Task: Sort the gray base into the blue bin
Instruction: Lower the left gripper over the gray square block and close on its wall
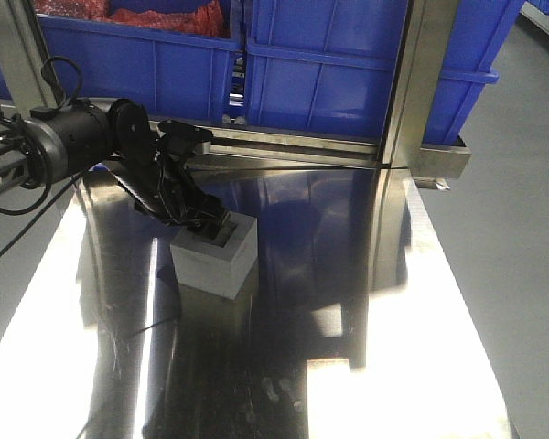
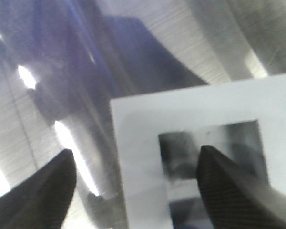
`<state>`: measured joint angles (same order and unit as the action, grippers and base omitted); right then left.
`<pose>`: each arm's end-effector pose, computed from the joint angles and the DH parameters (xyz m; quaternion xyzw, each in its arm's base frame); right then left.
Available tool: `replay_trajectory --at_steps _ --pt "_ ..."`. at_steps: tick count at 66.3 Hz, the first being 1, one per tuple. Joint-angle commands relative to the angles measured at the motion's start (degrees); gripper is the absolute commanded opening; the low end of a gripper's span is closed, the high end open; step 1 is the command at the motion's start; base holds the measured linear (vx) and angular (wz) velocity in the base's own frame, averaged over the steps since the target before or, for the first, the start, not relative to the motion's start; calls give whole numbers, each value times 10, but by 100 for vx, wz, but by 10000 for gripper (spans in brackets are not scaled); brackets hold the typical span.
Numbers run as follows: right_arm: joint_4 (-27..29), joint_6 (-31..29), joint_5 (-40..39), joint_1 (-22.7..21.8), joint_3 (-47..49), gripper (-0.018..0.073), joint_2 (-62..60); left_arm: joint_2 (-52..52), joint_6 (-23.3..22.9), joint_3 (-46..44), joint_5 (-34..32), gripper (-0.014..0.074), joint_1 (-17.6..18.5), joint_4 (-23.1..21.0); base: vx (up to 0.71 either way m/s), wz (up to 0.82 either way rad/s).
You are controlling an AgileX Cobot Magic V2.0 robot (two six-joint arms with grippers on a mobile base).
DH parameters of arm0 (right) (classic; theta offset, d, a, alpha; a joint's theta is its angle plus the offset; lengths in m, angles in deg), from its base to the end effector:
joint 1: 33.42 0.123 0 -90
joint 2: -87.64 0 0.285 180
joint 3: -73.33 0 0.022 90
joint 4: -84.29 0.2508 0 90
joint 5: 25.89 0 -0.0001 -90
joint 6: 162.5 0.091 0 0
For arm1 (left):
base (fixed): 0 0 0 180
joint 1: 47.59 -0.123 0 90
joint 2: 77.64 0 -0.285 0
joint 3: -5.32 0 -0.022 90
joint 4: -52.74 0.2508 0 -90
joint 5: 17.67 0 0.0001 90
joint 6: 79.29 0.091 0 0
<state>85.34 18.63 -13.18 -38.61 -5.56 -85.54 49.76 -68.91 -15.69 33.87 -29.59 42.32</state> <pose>0.0553 -0.0047 0.1841 0.0472 0.7556 -0.0158 0.6531 0.4281 -0.1527 0.2165 0.1991 0.9579 -0.0931 0.1848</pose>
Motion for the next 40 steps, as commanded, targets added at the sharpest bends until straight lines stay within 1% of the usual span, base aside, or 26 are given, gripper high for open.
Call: replay_trajectory --at_steps 1,19,25,32,40 --pt "-4 -4 -42 0 0 -5 -1 -40 -2 -13 6 480 3 0 0 0" --pt "-4 -4 -42 0 0 -5 -1 -39 -2 -13 16 480 3 0 0 0" --pt "-4 -4 -42 0 0 -5 -1 -39 -2 -13 16 461 3 0 0 0" --pt "-4 -4 -42 0 0 -5 -1 -39 -2 -13 22 401 3 0 0 0" --pt "-4 -4 -42 0 0 -5 -1 -39 -2 -13 29 286 3 0 0 0"
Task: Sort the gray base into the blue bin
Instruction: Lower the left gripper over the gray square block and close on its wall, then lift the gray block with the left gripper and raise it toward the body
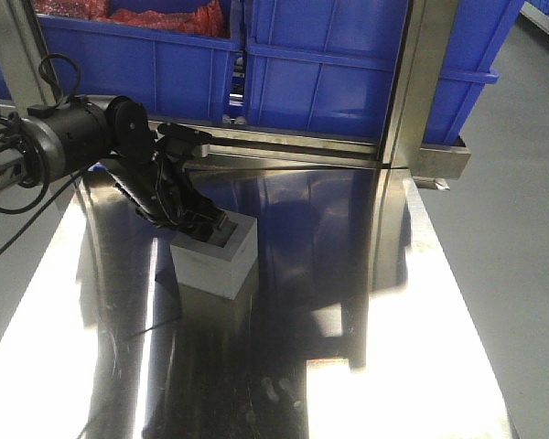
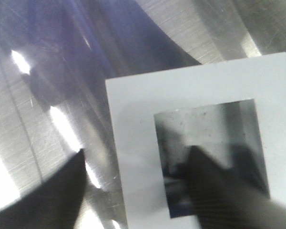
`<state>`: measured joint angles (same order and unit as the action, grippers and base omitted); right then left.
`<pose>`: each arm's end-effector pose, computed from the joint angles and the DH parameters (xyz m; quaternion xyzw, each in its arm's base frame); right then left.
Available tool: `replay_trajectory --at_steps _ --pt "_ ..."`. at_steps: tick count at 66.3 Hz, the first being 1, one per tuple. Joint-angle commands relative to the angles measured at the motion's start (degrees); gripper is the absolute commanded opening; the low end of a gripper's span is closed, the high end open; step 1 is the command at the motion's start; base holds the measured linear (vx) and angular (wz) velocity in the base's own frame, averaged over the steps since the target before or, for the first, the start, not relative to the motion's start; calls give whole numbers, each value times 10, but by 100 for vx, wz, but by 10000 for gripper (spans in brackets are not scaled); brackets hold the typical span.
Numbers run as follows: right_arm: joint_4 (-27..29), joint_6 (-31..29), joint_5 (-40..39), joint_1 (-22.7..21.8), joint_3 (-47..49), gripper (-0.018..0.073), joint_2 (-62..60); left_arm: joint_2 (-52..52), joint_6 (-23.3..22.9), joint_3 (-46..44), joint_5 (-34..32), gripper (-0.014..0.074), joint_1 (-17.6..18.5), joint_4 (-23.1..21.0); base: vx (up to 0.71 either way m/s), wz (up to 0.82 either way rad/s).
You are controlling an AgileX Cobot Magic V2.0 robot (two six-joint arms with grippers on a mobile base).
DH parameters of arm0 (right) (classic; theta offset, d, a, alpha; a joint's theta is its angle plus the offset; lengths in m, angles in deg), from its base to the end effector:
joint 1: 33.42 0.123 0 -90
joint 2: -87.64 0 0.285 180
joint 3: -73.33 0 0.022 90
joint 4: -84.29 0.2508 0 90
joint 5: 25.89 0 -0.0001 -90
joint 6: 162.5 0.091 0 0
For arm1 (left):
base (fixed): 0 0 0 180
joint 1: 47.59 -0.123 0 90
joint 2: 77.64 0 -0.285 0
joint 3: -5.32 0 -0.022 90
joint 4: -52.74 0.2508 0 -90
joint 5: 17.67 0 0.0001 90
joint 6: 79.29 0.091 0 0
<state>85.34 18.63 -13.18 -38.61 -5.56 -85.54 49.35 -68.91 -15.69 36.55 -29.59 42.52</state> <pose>0.0553 -0.0047 0.1841 0.0472 0.7556 -0.0158 0.6531 0.4236 -0.1514 0.2182 0.2028 0.9608 -0.0913 0.1655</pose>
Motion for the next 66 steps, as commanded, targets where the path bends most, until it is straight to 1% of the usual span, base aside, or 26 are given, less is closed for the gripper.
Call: replay_trajectory --at_steps 1,6,7,12,16,17,36,45,55,66 --pt "-4 -4 -42 0 0 -5 -1 -35 -1 -13 3 268 3 -2 0 0" --pt "-4 -4 -42 0 0 -5 -1 -35 10 -13 7 168 3 -3 0 0" --pt "-4 -4 -42 0 0 -5 -1 -35 11 -13 7 159 3 -4 0 0" --pt "-4 -4 -42 0 0 -5 -1 -35 14 -13 8 60 3 -4 0 0" --pt "-4 -4 -42 0 0 -5 -1 -35 14 -13 7 -5 3 -4 0 0" --pt "-4 -4 -42 0 0 -5 -1 -35 14 -13 7 -10 3 -4 0 0" --pt "-4 -4 -42 0 0 -5 -1 -44 14 -13 -8 -8 3 -4 0 0" --pt "-4 -4 -42 0 0 -5 -1 -66 13 -13 -48 -8 3 -11 0 0" --pt "-4 -4 -42 0 0 -5 -1 -99 13 -13 -89 -8 3 -39 0 0" --pt "-4 -4 -42 0 0 -5 -1 -142 13 -12 -131 -8 3 -38 0 0"
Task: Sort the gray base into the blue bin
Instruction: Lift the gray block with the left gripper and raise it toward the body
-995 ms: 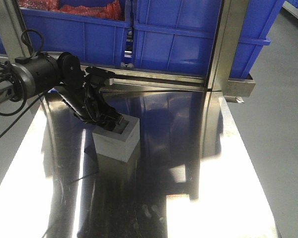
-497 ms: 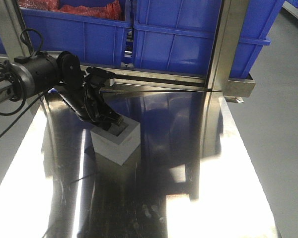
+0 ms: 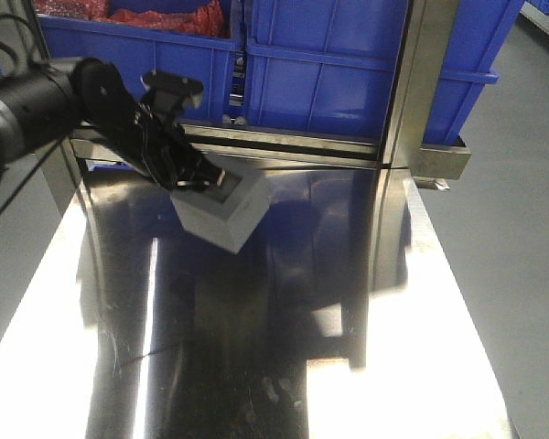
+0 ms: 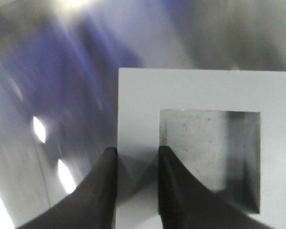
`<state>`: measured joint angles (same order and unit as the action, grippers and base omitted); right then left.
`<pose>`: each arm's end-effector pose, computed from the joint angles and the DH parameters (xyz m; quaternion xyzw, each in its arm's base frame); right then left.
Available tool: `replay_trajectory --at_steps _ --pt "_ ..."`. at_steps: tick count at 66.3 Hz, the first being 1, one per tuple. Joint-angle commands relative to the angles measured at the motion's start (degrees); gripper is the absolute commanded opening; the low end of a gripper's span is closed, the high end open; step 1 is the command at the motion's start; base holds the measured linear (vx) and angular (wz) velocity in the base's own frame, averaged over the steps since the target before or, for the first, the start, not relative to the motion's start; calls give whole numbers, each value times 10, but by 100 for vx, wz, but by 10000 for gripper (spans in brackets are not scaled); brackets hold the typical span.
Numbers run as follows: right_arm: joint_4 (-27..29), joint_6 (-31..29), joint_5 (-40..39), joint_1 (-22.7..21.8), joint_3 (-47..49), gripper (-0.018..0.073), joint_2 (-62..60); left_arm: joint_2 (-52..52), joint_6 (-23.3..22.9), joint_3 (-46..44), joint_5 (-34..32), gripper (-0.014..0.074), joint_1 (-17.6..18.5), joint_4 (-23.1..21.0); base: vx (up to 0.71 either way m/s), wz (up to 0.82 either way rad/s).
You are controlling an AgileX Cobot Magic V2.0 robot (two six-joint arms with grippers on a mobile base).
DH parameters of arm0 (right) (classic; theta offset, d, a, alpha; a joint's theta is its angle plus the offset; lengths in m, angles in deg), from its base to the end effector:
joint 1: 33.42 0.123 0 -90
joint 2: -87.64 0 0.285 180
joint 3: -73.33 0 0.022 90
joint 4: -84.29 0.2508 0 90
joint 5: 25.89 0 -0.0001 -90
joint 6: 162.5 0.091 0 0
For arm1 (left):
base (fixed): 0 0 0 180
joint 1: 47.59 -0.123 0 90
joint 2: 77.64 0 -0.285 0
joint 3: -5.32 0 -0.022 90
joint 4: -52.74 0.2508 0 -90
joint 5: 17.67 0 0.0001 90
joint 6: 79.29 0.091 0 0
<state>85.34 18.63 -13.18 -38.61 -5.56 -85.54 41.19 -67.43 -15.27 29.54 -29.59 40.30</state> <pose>0.0553 -0.0047 0.1841 0.0472 0.7556 -0.0158 0.6531 0.4145 -0.1498 0.2850 0.1995 0.9292 -0.1134 0.2895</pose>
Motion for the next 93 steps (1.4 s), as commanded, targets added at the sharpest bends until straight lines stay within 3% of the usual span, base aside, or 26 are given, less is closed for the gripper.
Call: replay_trajectory --at_steps 1,12,22,65,76,93 --pt "-4 -4 -42 0 0 -5 -1 -65 -2 -15 -66 -8 3 -16 0 0" --pt "-4 -4 -42 0 0 -5 -1 -136 -2 44 -144 -6 3 -16 0 0" --pt "-4 -4 -42 0 0 -5 -1 -219 -2 152 -228 -6 3 -16 0 0" --pt "-4 -4 -42 0 0 -5 -1 -552 -8 474 -394 -6 3 -31 0 0" --pt "-4 -4 -42 0 0 -5 -1 -629 -8 536 -417 -6 3 -33 0 0" --pt "-4 -4 -42 0 0 -5 -1 -744 -8 592 -402 -6 3 -33 0 0"
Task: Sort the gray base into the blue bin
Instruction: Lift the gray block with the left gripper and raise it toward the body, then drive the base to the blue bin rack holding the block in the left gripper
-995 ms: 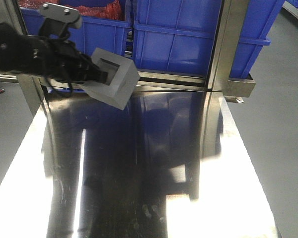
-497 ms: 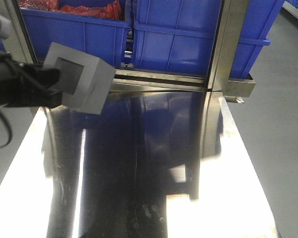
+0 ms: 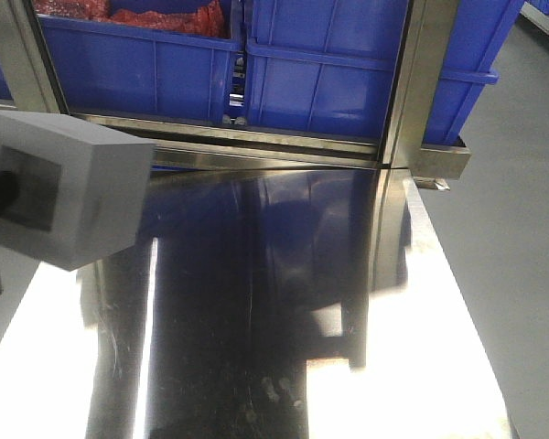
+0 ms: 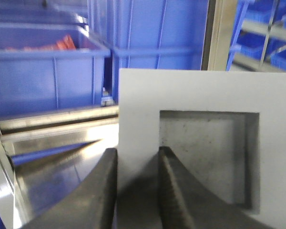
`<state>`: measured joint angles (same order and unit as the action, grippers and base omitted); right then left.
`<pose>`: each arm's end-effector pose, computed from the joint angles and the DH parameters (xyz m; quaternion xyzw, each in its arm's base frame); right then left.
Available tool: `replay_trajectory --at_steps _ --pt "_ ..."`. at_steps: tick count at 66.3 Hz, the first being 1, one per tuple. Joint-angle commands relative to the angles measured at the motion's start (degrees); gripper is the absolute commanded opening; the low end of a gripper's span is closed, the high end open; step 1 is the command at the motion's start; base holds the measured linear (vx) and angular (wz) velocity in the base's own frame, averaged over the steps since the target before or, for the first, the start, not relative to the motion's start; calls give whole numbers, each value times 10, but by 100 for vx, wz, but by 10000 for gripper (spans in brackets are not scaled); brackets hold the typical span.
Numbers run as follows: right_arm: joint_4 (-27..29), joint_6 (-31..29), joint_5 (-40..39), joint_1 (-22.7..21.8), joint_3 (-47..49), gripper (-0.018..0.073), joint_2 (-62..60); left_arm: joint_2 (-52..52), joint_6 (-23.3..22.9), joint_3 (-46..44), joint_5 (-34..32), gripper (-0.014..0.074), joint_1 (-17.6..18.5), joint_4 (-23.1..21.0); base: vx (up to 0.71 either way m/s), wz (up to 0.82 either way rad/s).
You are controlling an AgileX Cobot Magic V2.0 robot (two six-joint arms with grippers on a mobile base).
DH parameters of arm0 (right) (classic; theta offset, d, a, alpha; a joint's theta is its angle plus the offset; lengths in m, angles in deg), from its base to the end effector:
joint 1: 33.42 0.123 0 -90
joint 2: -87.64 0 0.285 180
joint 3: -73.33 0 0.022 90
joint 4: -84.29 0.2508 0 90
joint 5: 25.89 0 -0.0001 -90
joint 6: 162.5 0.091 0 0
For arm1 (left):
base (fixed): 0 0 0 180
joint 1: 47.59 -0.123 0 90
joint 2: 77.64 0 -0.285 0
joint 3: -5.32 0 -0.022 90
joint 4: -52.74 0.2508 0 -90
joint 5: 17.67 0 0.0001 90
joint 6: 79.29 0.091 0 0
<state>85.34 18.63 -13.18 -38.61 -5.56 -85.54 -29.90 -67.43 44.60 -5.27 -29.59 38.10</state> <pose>0.0553 -0.0047 0.1841 0.0472 0.7556 -0.0158 0.6531 0.1386 -0.0503 0.3546 0.1203 0.7509 -0.1355 0.6350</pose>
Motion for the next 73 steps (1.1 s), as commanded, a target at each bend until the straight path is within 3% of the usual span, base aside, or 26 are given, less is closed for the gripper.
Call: replay_trajectory --at_steps 1,15,73 --pt "-4 -4 -42 0 0 -5 -1 -37 -8 -3 -51 -6 3 -11 0 0" --pt "-4 -4 -42 0 0 -5 -1 -67 -8 7 -8 -6 3 -10 0 0" --pt "-4 -4 -42 0 0 -5 -1 -67 -8 7 -9 -6 3 -10 0 0"
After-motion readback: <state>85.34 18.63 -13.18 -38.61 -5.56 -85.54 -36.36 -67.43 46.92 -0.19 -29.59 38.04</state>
